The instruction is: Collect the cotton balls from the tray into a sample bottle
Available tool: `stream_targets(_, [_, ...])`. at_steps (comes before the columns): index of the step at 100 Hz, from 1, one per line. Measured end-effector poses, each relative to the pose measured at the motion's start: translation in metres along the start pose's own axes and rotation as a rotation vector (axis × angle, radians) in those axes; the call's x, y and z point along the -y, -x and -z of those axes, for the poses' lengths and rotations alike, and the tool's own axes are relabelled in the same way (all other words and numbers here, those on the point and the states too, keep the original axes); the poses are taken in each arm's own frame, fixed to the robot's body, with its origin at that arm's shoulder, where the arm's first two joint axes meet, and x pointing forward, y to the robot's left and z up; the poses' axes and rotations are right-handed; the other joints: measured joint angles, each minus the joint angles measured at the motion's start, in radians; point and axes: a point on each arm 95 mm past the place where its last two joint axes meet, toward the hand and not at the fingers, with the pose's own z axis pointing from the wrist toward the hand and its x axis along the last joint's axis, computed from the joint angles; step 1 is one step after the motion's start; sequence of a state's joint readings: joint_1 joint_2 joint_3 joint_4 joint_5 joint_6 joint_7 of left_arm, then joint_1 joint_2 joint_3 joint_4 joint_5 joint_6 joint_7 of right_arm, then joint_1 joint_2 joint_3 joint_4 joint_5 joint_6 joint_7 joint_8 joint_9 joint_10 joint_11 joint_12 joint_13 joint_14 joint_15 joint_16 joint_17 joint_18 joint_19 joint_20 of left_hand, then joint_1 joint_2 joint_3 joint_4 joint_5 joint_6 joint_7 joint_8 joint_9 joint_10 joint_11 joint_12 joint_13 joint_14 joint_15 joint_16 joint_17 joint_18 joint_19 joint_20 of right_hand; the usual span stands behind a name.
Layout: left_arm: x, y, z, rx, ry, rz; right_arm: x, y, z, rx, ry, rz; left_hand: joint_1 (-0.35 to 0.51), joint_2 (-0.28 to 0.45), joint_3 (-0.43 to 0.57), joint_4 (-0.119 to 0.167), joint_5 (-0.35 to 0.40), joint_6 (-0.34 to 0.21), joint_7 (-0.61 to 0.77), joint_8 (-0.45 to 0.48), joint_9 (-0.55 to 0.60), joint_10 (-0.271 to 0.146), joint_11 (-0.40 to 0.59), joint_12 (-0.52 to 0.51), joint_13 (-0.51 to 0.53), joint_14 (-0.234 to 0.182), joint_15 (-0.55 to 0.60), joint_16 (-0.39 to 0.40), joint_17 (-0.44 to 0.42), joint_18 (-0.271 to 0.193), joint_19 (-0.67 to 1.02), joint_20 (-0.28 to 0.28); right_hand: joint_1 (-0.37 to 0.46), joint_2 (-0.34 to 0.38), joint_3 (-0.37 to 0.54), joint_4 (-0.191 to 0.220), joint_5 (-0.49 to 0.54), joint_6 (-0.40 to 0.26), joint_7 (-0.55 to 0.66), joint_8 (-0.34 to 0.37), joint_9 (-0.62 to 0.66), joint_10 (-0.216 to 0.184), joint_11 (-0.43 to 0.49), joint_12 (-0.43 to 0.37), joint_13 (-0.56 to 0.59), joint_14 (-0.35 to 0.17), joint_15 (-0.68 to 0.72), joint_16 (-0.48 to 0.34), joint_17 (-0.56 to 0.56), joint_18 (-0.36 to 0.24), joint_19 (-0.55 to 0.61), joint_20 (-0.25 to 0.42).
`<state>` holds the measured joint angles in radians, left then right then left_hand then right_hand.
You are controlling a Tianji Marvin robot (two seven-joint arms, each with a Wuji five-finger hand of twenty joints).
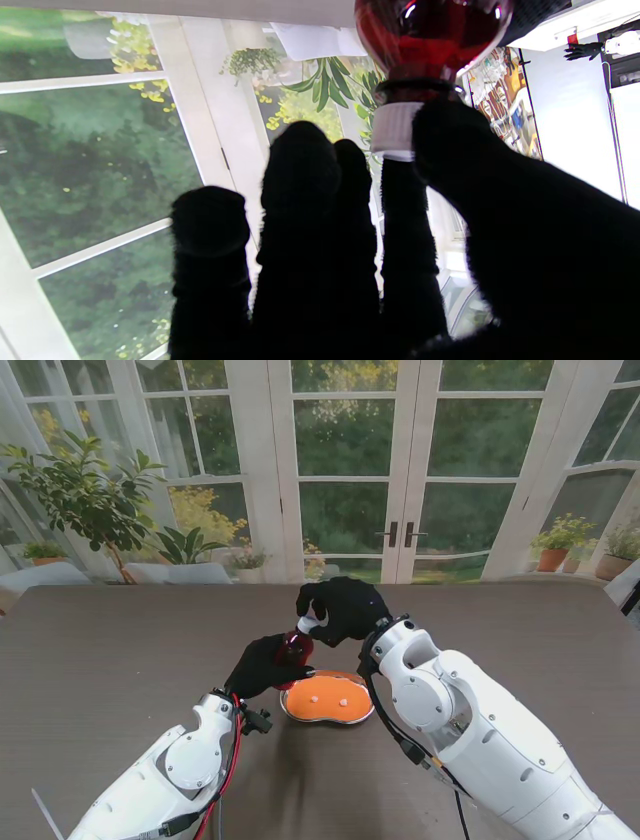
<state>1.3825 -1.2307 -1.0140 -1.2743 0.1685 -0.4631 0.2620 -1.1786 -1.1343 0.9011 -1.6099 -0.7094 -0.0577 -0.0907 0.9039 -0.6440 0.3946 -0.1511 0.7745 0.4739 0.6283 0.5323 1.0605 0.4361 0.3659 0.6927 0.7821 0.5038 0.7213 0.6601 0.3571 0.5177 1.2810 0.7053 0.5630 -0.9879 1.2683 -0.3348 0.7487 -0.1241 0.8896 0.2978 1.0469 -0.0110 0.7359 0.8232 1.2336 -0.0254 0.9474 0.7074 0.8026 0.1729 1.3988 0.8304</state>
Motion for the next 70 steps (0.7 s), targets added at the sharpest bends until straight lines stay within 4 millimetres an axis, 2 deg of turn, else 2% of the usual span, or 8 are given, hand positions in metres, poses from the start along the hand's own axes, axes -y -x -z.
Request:
stream_targets(10, [0.0, 0.0, 0.0, 0.0, 0.005, -0.001, 0.0, 0.0, 0.0, -0.005, -0.002, 0.012, 0.0, 0.0, 0.0, 0.0, 0.0, 0.0, 0.0, 0.0, 0.0, 0.0, 0.0, 0.0, 0.0, 0.0, 0.0, 0.0, 0.0, 0.0, 0.0, 0.0, -0.007, -0.032, 0.02, -0.006, -0.002, -0.002, -0.086, 0.087, -0.032, 0.0, -0.003, 0.0, 0.0, -0.002, -0.001, 0.0, 0.0, -0.012, 0.0, -0.002])
stream_targets(13, [0.0, 0.0, 0.0, 0.0, 0.006, -0.002, 0.0, 0.0, 0.0, -0.006, -0.004, 0.015, 0.0, 0.0, 0.0, 0.0, 0.0, 0.0, 0.0, 0.0, 0.0, 0.0, 0.0, 0.0, 0.0, 0.0, 0.0, 0.0, 0.0, 0.0, 0.0, 0.0, -0.037, -0.032, 0.031, 0.01, -0.014, 0.0, -0.116, 0.088, -0.05, 0.0, 0.0, -0.01, -0.001, -0.003, -0.001, 0.0, 0.0, -0.013, 0.0, -0.002])
stream_targets(18, [0.0, 0.0, 0.001, 0.0, 0.008, -0.002, 0.0, 0.0, 0.0, -0.006, -0.012, 0.017, 0.0, 0.0, 0.0, 0.0, 0.0, 0.0, 0.0, 0.0, 0.0, 0.0, 0.0, 0.0, 0.0, 0.0, 0.0, 0.0, 0.0, 0.0, 0.0, 0.0, -0.106, -0.032, 0.031, 0.077, -0.065, 0.033, -0.151, 0.088, -0.092, 0.0, 0.0, -0.049, -0.002, -0.004, -0.008, 0.0, -0.012, -0.014, 0.0, -0.002])
stream_targets(30, [-0.001, -0.001, 0.001, -0.002, 0.01, -0.002, -0.004, 0.003, 0.002, 0.001, -0.05, 0.02, 0.0, 0.0, 0.0, 0.0, 0.0, 0.0, 0.0, -0.001, 0.0, 0.0, 0.0, 0.0, 0.0, 0.0, -0.001, 0.0, -0.002, 0.0, 0.0, 0.0, -0.282, -0.041, 0.031, 0.085, -0.126, 0.094, -0.197, 0.088, -0.149, 0.001, -0.001, -0.082, -0.033, -0.004, -0.02, 0.001, -0.042, -0.014, 0.0, -0.002])
stream_targets(37, [-0.001, -0.001, 0.001, -0.001, 0.011, -0.003, -0.007, 0.004, 0.004, 0.014, -0.052, 0.023, 0.0, 0.0, 0.0, 0.0, 0.0, 0.0, 0.0, -0.002, 0.0, 0.0, 0.0, 0.0, 0.0, 0.0, -0.001, 0.0, -0.005, 0.0, 0.0, 0.0, -0.363, 0.042, -0.004, 0.085, -0.126, 0.106, -0.197, 0.088, -0.16, 0.005, -0.001, -0.089, -0.051, 0.0, -0.022, 0.01, -0.06, -0.014, 0.0, -0.002])
stream_targets(38, [-0.001, -0.001, 0.001, -0.001, 0.011, -0.003, -0.008, 0.005, 0.004, 0.018, -0.052, 0.023, 0.0, 0.0, 0.0, 0.0, 0.0, 0.0, 0.0, -0.002, 0.0, 0.0, 0.0, 0.0, 0.0, 0.0, -0.001, 0.0, -0.006, 0.0, 0.0, 0.0, -0.381, 0.095, -0.034, 0.085, -0.126, 0.106, -0.198, 0.088, -0.16, 0.009, -0.001, -0.089, -0.051, 0.004, -0.021, 0.01, -0.063, -0.014, 0.0, 0.0])
stream_targets(51, [-0.001, -0.001, 0.001, -0.001, 0.011, -0.003, -0.013, 0.008, 0.006, 0.083, -0.062, 0.025, 0.0, 0.0, 0.0, 0.0, 0.0, 0.0, 0.0, -0.002, 0.0, 0.0, 0.0, 0.0, 0.0, 0.0, -0.001, 0.0, -0.007, 0.0, 0.0, 0.0, -0.434, 0.286, -0.167, 0.085, -0.093, 0.107, -0.198, 0.088, -0.159, 0.024, 0.0, -0.089, -0.051, 0.026, 0.0, 0.011, -0.065, -0.014, 0.0, 0.02])
stream_targets(70, [-0.001, -0.001, 0.001, -0.001, 0.012, -0.003, -0.014, 0.012, 0.007, 0.097, -0.086, 0.108, 0.0, 0.0, 0.0, 0.0, 0.0, 0.0, 0.0, -0.003, 0.001, 0.0, 0.0, 0.0, 0.0, 0.0, -0.001, 0.0, -0.007, 0.0, 0.0, 0.0, -0.457, 0.384, -0.268, 0.096, -0.02, 0.09, -0.201, 0.099, -0.133, 0.031, 0.002, -0.089, -0.051, 0.027, 0.014, 0.012, -0.063, -0.014, 0.008, 0.023])
